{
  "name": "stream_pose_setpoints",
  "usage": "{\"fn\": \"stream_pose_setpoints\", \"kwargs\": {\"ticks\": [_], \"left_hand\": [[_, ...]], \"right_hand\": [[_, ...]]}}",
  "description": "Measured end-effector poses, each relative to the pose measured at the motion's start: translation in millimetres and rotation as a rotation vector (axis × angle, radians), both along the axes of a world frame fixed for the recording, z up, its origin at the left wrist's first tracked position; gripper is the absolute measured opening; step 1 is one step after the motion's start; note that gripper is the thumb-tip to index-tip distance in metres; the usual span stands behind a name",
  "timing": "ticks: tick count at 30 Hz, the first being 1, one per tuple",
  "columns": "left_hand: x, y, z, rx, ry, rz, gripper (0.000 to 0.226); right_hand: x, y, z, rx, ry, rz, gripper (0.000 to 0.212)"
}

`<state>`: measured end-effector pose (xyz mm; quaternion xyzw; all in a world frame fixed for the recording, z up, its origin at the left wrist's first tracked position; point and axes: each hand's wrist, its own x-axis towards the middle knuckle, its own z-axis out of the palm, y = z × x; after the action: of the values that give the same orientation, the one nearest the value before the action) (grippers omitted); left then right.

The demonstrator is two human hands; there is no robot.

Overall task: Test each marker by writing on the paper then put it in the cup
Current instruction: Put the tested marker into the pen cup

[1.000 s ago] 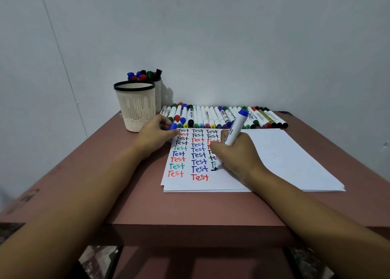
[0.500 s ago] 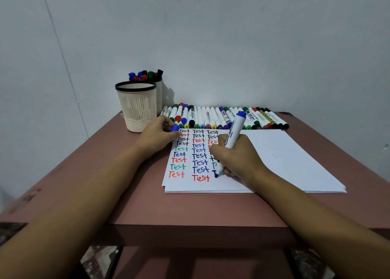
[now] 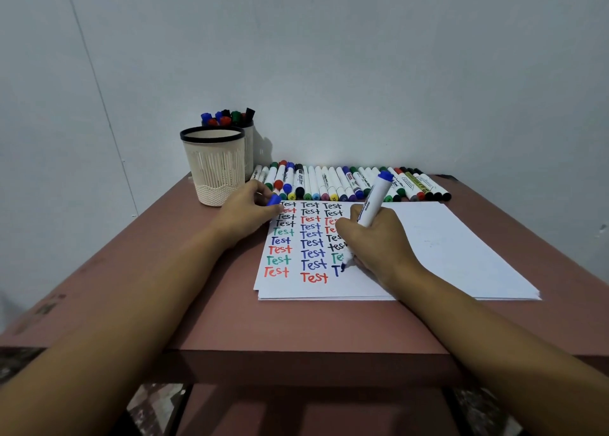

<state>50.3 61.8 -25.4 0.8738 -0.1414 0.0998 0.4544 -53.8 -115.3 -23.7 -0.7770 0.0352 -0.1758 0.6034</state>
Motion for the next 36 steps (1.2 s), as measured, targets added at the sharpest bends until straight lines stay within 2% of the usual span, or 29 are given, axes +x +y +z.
{"fn": "stream_pose_setpoints", "kwargs": {"ticks": [4,12,25,32,36], "left_hand": [[-0.6,0.4,0.6,-0.006,0.003,0.0,0.023],[-1.0,-0.3,0.9,0.013,0.007,-0.004,0.024],[0.5,0.6,0.5,0.001,0.017,-0.011,0.024],[0.7,0.0,-0.1,0.006,0.016,-0.005,0.024],[0.7,0.0,-0.2,0.002,0.028,-0.007,0.024]], "right_hand": [[-1.5,2.0,-0.9,-0.017,0.024,0.033,0.038],[-2.6,2.8,2.7,-0.004,-0.049,-0.12,0.037],[-0.3,1.1,0.4,-0.023,0.018,-0.068,0.035],[-4.5,1.3,5.6,-0.04,-0.045,-0.225,0.032],[-5.2,3.1,5.7,-0.069,-0.032,-0.173,0.036]]}}
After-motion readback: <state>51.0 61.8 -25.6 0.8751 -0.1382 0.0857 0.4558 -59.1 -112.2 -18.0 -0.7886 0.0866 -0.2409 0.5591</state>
